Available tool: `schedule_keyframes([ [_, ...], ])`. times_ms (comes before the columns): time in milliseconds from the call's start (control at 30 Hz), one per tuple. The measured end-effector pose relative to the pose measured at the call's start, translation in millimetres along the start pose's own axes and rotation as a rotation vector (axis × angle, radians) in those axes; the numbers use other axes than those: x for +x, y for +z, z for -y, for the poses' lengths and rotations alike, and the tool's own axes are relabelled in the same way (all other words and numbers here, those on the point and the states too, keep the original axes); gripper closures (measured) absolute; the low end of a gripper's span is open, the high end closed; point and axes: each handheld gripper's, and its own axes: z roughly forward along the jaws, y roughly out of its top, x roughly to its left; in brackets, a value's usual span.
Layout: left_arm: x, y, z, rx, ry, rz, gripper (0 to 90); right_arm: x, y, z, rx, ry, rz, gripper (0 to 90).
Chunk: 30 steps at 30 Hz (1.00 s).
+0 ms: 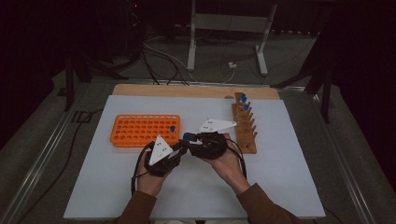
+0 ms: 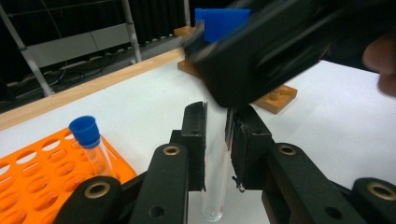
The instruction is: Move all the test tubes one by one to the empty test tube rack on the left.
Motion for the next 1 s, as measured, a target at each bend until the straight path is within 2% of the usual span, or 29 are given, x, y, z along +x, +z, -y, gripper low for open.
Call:
schedule_keyframes([
  [100,4.8,-1.1,2.2,-0.004,-0.024,-0.009,78.1,-5.4,-9.9,-0.8,-0.029,0.019,-0.002,45.2],
  [133,6.3,-1.8,2.6,-0.005,-0.032,-0.013,78.1,-5.4,-9.9,-0.8,-0.029,0.019,-0.002,45.2],
  [167,7.9,-2.8,2.9,-0.005,-0.034,-0.018,78.2,-8.5,-17.4,-0.1,-0.047,0.017,0.019,35.5],
  [200,9.1,-3.6,3.0,-0.008,-0.037,-0.024,78.2,-8.5,-17.4,-0.1,-0.047,0.017,0.019,35.5],
  [233,10.0,-4.4,3.0,-0.011,-0.044,-0.027,78.2,-12.7,-24.3,2.3,-0.059,0.017,0.044,28.2],
  [267,11.1,-5.2,3.0,-0.016,-0.049,-0.030,78.2,-12.7,-24.3,2.3,-0.059,0.017,0.044,28.2],
  [300,12.0,-6.3,2.8,-0.018,-0.051,-0.033,78.2,-15.6,-27.8,4.3,-0.066,0.020,0.051,23.6],
  [333,13.0,-7.2,2.7,-0.020,-0.049,-0.037,78.2,-20.9,-34.2,10.2,-0.073,0.016,0.084,16.1],
  [433,15.1,-9.1,2.4,-0.024,-0.059,-0.048,78.2,-27.6,-40.1,17.5,-0.074,0.019,0.111,14.2],
  [600,22.3,-13.0,0.2,-0.036,-0.073,-0.073,78.3,-47.2,-58.1,40.5,-0.089,0.028,0.157,2.6],
  [733,31.2,-16.5,-1.8,-0.056,-0.080,-0.105,78.3,-55.0,-69.1,50.5,-0.103,0.034,0.192,0.1],
  [767,33.8,-17.0,-1.7,-0.063,-0.080,-0.114,78.3,-60.1,-76.7,56.2,-0.103,0.039,0.219,0.1],
  [800,37.0,-17.4,-1.4,-0.068,-0.088,-0.120,78.3,-60.1,-76.7,56.2,-0.103,0.039,0.219,0.1],
  [867,43.1,-16.5,-0.4,-0.080,-0.103,-0.137,78.3,-67.0,-88.8,64.5,-0.113,0.051,0.257,0.1],
  [1000,53.5,-10.6,3.4,-0.075,-0.121,-0.167,78.3,-71.6,-99.0,72.7,-0.114,0.065,0.274,0.0],
])
